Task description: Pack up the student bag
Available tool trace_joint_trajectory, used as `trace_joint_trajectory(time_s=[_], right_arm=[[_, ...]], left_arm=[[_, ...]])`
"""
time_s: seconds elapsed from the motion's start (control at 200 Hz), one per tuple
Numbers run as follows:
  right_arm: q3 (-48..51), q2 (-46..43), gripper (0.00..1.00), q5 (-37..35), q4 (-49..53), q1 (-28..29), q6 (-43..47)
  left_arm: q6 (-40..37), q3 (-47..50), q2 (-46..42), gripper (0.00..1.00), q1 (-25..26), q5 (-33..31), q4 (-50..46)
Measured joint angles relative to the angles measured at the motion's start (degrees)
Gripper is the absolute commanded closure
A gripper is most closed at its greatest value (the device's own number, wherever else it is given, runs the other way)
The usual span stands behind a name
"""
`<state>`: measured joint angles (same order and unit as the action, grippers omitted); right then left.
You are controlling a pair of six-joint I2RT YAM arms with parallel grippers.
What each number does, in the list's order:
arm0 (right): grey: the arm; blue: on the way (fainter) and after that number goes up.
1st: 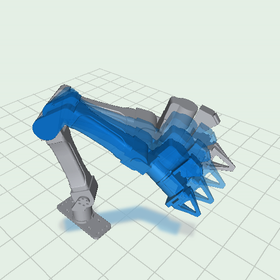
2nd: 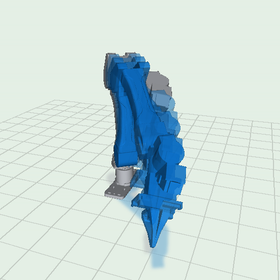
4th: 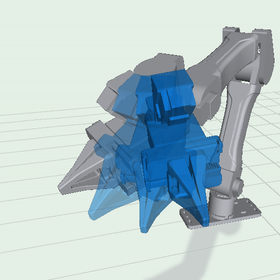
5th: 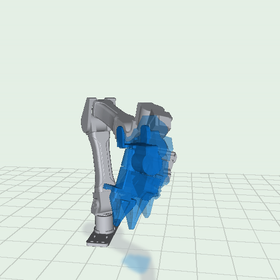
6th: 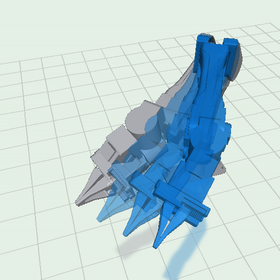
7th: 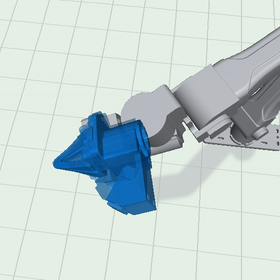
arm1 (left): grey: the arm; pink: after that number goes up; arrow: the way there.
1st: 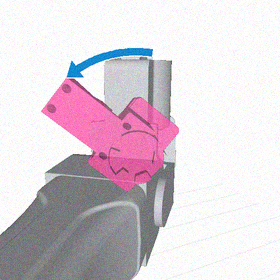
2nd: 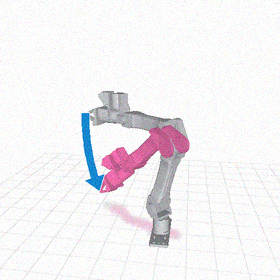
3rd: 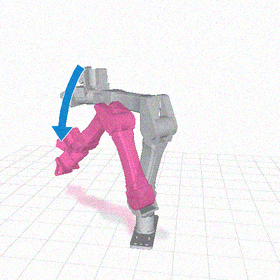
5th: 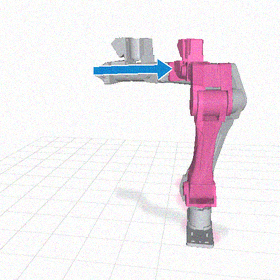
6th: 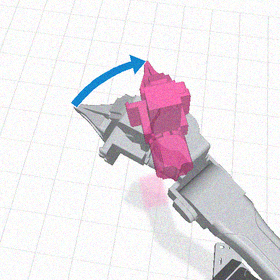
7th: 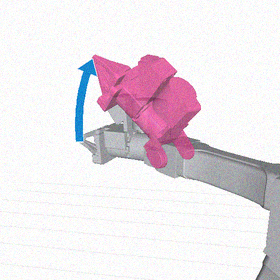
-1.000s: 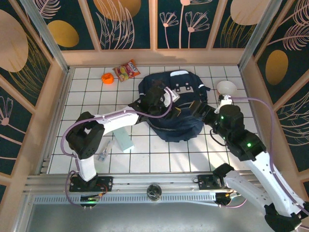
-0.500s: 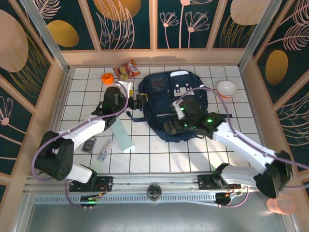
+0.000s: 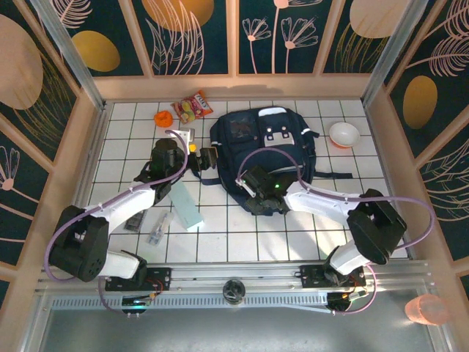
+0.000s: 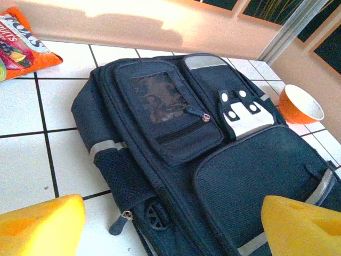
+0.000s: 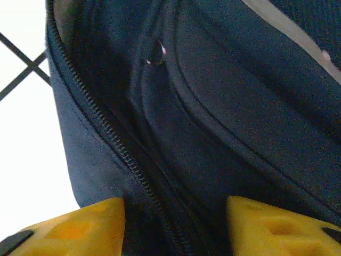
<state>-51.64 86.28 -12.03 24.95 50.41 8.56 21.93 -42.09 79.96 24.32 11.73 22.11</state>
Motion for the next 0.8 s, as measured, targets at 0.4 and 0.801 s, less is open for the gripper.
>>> trace_joint_trajectory(time_s=[0.4,0.801], right_arm=[[2.38,-19.56,1.00,8.31,-0.79,-6.75,4.26],[-4.33,-26.58,1.00,22.91,6.32,-19.02,10.93]], left_arm=[[0.00,0.00,1.79,0.17,0.00,4.76,1.53],[2.93,1.84,6.12,0.20,0.00,17.05,14.19]])
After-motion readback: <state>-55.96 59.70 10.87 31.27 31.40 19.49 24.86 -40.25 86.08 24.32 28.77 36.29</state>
